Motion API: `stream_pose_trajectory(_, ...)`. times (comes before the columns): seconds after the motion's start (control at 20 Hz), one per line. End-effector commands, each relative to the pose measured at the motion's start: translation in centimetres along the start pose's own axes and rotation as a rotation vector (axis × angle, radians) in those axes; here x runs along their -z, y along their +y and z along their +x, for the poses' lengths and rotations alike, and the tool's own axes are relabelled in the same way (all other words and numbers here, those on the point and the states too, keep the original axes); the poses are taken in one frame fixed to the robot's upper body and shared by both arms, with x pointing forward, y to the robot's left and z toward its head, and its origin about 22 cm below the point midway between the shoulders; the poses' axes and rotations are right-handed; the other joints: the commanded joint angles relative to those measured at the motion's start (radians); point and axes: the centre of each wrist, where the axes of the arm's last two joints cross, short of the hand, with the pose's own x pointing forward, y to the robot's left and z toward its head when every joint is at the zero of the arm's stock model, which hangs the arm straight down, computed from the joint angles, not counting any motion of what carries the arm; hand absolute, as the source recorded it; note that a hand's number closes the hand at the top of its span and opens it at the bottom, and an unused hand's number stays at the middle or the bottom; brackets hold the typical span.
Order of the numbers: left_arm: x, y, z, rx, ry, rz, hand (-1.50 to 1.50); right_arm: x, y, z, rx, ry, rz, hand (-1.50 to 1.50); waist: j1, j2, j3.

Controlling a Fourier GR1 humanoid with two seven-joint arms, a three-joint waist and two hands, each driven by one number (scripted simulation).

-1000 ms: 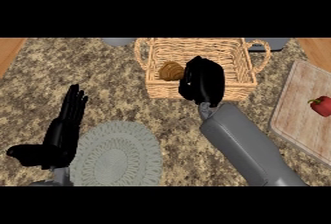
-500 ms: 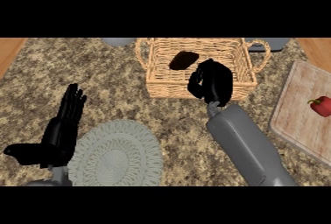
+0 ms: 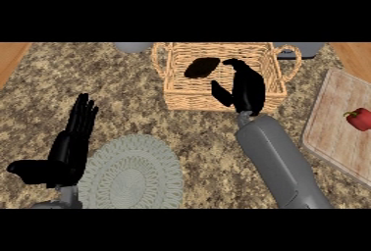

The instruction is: Pick the croissant from the placemat and place it in the basket

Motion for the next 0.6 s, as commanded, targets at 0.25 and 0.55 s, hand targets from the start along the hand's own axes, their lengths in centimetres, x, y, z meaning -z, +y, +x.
stream_pose_trajectory(0.25,0.8,-1.3,0.0,0.004,0.003,-0.003,0.0,0.1,-0.9,0.4,0.107,-0.097,-0.194,-1.5,-0.002,0.01,0.002)
stream_pose_trajectory(0.55,0.8,1.5,1.1,0.007,-0.003,0.015,0.0,-0.2,-5.4,-0.1,0.095,-0.04,-0.294,-1.5,-0.008,0.007,0.002)
